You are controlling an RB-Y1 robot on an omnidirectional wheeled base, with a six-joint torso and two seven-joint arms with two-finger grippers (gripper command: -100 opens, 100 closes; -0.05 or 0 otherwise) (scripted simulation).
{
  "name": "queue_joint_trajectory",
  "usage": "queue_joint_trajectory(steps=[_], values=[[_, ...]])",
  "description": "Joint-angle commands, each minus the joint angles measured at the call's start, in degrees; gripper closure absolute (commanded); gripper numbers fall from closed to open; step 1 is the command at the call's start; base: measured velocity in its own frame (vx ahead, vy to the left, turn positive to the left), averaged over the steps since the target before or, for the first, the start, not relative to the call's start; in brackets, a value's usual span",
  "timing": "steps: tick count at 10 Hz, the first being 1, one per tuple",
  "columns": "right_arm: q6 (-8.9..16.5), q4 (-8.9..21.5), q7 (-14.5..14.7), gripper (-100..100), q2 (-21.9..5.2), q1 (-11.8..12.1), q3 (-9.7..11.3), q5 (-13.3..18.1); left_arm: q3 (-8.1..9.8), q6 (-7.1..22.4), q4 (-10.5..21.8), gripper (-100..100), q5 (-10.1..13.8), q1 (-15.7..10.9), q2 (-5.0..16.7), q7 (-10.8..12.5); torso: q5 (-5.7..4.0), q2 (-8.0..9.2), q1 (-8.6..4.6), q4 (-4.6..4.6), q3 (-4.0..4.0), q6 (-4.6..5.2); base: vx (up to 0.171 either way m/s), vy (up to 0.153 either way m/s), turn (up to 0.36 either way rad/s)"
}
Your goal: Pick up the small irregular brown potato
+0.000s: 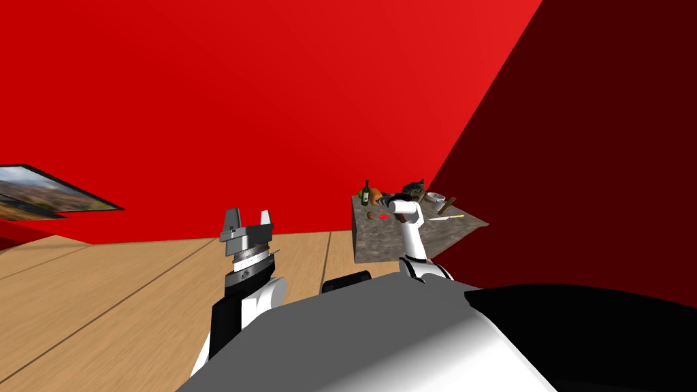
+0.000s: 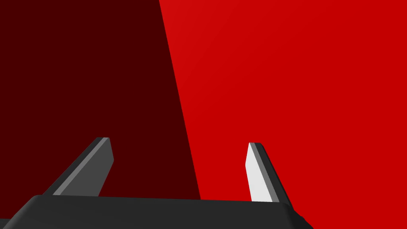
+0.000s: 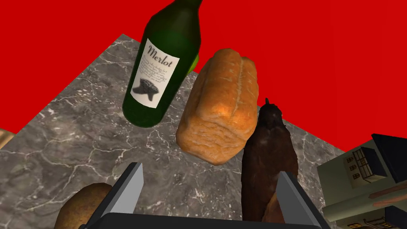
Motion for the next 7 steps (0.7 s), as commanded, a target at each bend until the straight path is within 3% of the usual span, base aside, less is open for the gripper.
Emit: queue_joint_trajectory(steps=[1, 4, 7], values=[[2.52, 0.84, -1.26, -100, 0.19, -0.49, -0.44, -0.01, 0.00, 0.00, 0.00, 0, 0.00, 0.00, 0.00, 0.00, 0.00, 0.00, 0.00, 0.00, 0.00, 0.00, 0.026, -0.016, 0.070], [7.49, 3.81, -5.74, -100, 1.10, -2.71, -2.11, 0.27, 0.00, 0.00, 0.00, 0, 0.00, 0.00, 0.00, 0.00, -0.01, -0.01, -0.03, -0.01, -0.01, 0.03, 0.025, -0.020, 0.074], [12.14, 5.24, -7.83, -100, 1.56, -3.68, -2.88, 0.43, 0.00, 0.00, 0.00, 0, 0.00, 0.00, 0.00, 0.00, -0.01, -0.04, -0.02, -0.01, -0.03, 0.01, 0.030, -0.017, 0.069]])
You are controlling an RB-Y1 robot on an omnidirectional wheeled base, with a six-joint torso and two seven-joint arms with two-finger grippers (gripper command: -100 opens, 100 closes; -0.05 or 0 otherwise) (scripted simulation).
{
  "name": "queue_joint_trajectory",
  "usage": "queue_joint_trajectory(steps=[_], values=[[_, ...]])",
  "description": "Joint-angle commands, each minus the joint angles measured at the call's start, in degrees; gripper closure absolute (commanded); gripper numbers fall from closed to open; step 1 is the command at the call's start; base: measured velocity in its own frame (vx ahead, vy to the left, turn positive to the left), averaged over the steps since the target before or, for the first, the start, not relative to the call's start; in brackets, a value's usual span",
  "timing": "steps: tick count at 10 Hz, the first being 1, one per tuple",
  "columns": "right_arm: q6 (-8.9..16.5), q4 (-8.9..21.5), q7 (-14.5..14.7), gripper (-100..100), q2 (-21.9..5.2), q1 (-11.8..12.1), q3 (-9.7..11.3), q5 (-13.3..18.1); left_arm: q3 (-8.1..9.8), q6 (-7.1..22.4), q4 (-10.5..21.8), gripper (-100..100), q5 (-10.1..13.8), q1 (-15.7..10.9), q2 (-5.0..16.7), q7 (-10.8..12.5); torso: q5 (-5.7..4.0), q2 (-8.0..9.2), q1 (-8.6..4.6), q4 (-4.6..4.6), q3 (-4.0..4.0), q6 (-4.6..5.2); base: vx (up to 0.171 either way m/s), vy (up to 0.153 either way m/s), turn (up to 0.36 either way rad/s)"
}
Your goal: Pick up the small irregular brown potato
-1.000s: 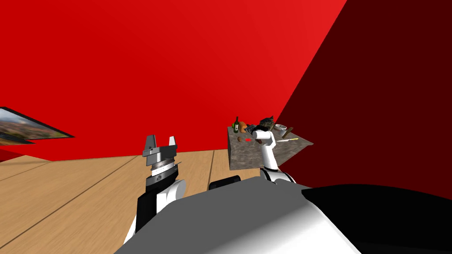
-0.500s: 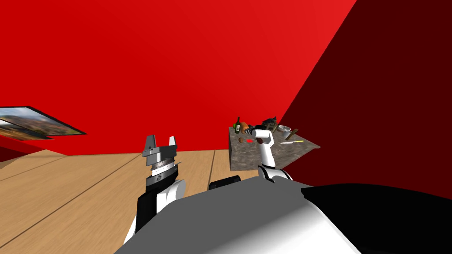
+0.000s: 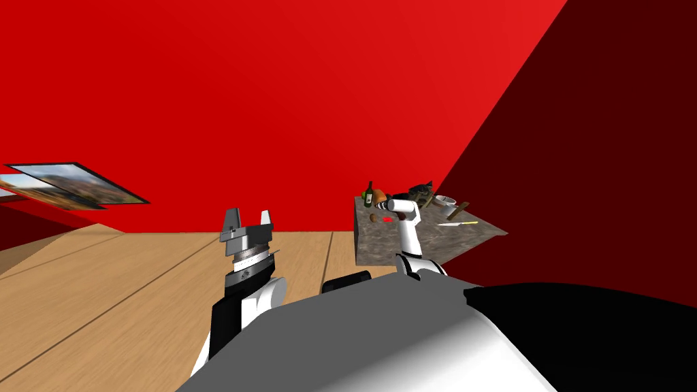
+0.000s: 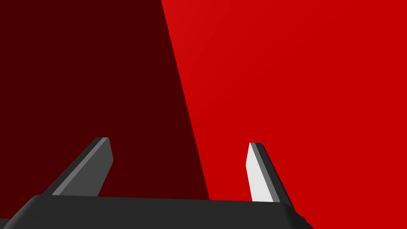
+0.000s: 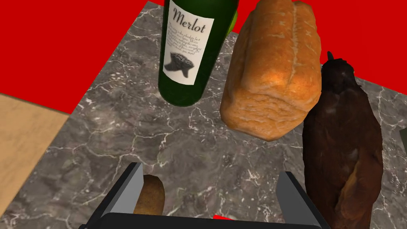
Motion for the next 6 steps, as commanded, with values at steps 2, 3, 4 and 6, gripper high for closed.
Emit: queue_joint_trajectory(steps=[2, 3, 4, 6], values=[[4.02, 1.66, -2.36, -100, 0.42, -1.24, -0.85, 0.23, 0.00, 0.00, 0.00, 0, 0.00, 0.00, 0.00, 0.00, 0.01, -0.01, 0.02, 0.00, 0.00, -0.02, 0.027, -0.013, 0.067], [5.91, 3.01, -4.19, -100, 0.85, -1.97, -1.52, 0.39, 0.00, 0.00, 0.00, 0, 0.00, 0.00, 0.00, 0.00, 0.01, 0.01, 0.02, 0.00, 0.01, 0.00, 0.034, -0.009, 0.086], [6.66, 3.01, -4.19, -100, 0.85, -1.97, -1.52, 0.39, 0.00, 0.00, 0.00, 0, 0.00, 0.00, 0.00, 0.00, 0.01, -0.01, 0.04, 0.00, 0.00, -0.02, 0.029, -0.010, 0.043], [9.07, 4.31, -5.86, -100, 1.28, -2.54, -2.14, 0.56, 0.00, 0.00, 0.00, 0, 0.00, 0.00, 0.00, 0.00, 0.00, 0.03, 0.01, 0.01, 0.02, -0.01, 0.023, -0.016, 0.055]])
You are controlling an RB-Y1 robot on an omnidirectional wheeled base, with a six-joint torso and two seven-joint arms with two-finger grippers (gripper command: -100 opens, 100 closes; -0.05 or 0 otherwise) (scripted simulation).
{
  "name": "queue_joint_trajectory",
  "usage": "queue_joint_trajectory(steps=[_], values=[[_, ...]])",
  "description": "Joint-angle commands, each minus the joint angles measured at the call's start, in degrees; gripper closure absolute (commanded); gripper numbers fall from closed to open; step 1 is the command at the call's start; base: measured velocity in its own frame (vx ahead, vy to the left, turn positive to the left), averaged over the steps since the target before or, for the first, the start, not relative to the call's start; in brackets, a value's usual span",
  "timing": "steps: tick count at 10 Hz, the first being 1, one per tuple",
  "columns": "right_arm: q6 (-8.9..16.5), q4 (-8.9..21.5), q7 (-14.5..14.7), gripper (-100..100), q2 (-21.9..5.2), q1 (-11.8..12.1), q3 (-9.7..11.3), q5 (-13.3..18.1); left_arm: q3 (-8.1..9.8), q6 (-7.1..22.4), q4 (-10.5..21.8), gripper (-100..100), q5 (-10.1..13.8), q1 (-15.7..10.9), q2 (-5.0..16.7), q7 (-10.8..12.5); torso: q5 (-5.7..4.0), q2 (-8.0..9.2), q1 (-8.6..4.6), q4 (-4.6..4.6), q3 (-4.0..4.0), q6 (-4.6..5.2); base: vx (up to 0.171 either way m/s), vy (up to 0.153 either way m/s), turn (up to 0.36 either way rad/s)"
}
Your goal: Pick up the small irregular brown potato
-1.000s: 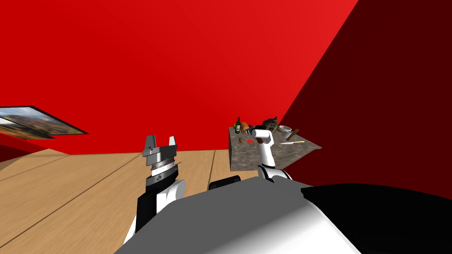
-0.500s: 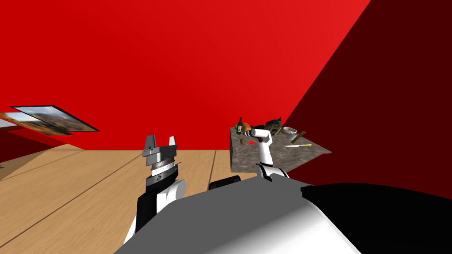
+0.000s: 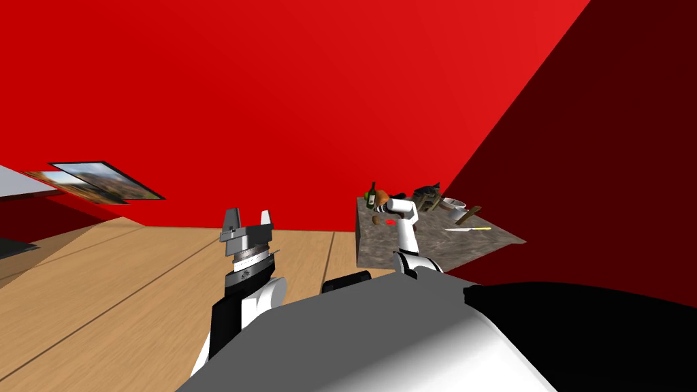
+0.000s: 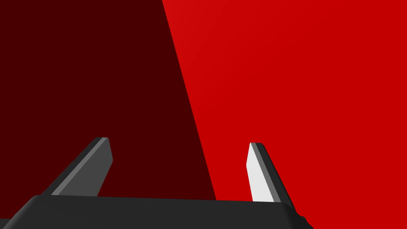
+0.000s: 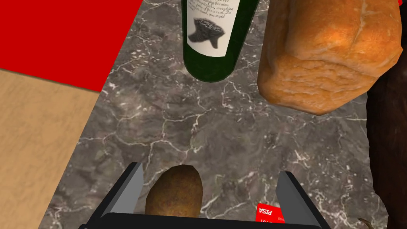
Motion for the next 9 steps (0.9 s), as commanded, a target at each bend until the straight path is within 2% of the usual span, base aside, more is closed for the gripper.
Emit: queue_joint_trajectory(steps=[1, 4, 6, 7, 8, 9], values=[[2.70, 1.79, -1.85, -100, 0.44, -0.72, -0.61, 0.29, 0.00, 0.00, 0.00, 0, 0.00, 0.00, 0.00, 0.00, 0.00, 0.00, 0.00, 0.00, 0.00, 0.00, 0.029, -0.015, 0.065], [7.75, 5.27, -5.19, -100, 1.69, -0.75, -1.83, 0.79, 0.00, 0.00, 0.00, 0, 0.00, 0.00, 0.00, 0.00, -0.01, -0.08, -0.02, -0.02, -0.05, -0.01, 0.042, -0.022, 0.084], [10.21, 7.82, -6.50, -100, 2.71, 0.69, -2.31, 1.22, 0.00, 0.00, 0.00, 0, 0.00, 0.00, 0.00, 0.00, -0.01, -0.04, -0.02, -0.02, -0.03, 0.00, 0.028, -0.025, 0.056], [9.13, 7.09, -5.88, -100, 2.33, 0.33, -2.26, 0.92, 0.00, 0.00, 0.00, 0, 0.00, 0.00, 0.00, 0.00, -0.02, 0.00, -0.04, -0.02, -0.01, 0.01, 0.009, -0.014, 0.007], [9.24, 7.23, -6.00, 0, 2.46, 0.53, -2.26, 0.96, 0.00, 0.00, 0.00, 0, 0.00, 0.00, 0.00, 0.00, 0.00, 0.04, 0.00, 0.01, 0.03, 0.01, 0.000, 0.000, 0.000], [7.59, 8.42, -5.36, -100, 2.77, 0.93, -2.31, 0.92, 0.00, 0.00, 0.00, 0, 0.00, 0.00, 0.00, 0.00, 0.01, 0.08, 0.04, 0.02, 0.05, 0.01, 0.024, 0.005, -0.031]])
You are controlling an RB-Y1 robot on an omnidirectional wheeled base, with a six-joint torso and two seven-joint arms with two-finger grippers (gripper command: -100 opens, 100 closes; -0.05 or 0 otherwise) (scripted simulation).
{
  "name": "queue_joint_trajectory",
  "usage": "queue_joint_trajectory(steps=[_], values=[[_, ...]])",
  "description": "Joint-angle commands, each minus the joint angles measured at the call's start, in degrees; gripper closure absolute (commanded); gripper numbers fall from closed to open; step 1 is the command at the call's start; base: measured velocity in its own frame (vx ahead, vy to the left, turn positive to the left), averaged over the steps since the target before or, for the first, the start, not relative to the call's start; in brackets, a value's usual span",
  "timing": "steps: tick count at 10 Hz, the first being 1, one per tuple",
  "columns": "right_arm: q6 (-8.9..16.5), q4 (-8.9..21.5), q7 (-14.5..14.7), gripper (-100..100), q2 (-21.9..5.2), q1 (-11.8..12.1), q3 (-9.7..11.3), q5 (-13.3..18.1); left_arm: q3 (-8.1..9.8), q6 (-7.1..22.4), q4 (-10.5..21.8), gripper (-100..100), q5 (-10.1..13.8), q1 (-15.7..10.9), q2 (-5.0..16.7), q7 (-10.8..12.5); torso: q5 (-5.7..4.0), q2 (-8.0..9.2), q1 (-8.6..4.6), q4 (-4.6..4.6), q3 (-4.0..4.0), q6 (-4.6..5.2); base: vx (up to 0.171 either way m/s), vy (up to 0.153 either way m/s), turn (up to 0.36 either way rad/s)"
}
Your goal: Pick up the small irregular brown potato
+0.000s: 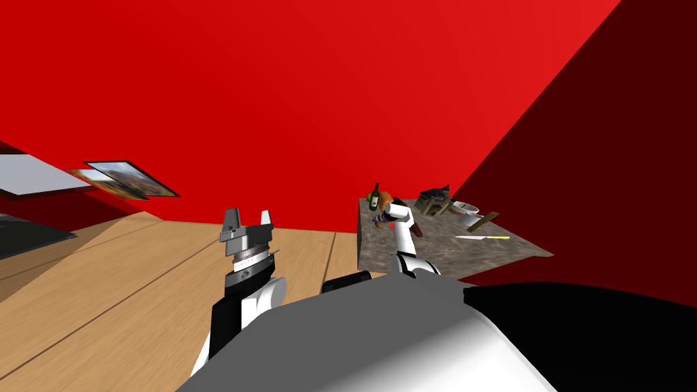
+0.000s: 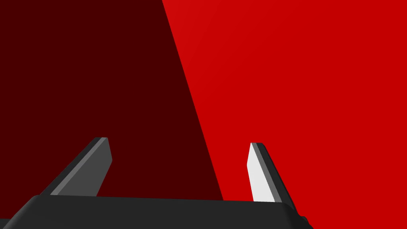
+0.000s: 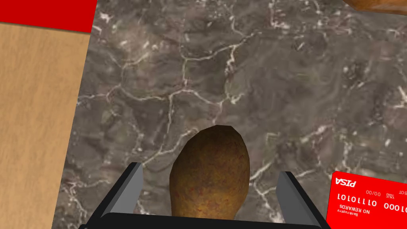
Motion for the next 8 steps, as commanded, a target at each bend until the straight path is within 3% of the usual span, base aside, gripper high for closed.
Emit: queue_joint_trajectory(steps=[1, 2, 3, 4, 8], values=[[-1.58, 0.81, 0.63, -100, 0.41, 0.53, -0.01, 0.00, 0.00, 0.00, 0.00, 0, 0.00, 0.00, 0.00, 0.00, 0.00, 0.00, 0.00, 0.00, 0.00, 0.00, 0.042, 0.013, -0.025], [-2.82, 1.72, 1.11, -100, 0.66, 0.84, -0.04, -0.03, 0.00, 0.00, 0.00, 0, 0.00, 0.00, 0.00, 0.00, 0.01, -0.06, 0.03, -0.01, -0.03, 0.00, 0.049, 0.014, -0.027], [-1.93, 1.29, 0.83, -100, 0.39, 0.58, -0.09, -0.08, 0.00, 0.00, 0.00, 0, 0.00, 0.00, 0.00, 0.00, 0.01, -0.10, 0.04, -0.02, -0.06, -0.01, 0.020, 0.007, -0.009], [-2.20, 1.42, 0.92, 100, 0.41, 0.59, -0.09, -0.08, 0.00, 0.00, 0.00, 0, 0.00, 0.00, 0.00, 0.00, 0.01, -0.02, 0.02, -0.01, -0.02, -0.01, 0.000, 0.000, 0.000], [-2.19, 1.38, 0.89, 100, 0.38, 0.56, -0.11, -0.08, 0.00, 0.00, 0.00, 0, 0.00, 0.00, 0.00, 0.00, -0.02, 0.06, -0.02, -0.01, 0.02, -0.02, 0.000, 0.000, 0.000]])
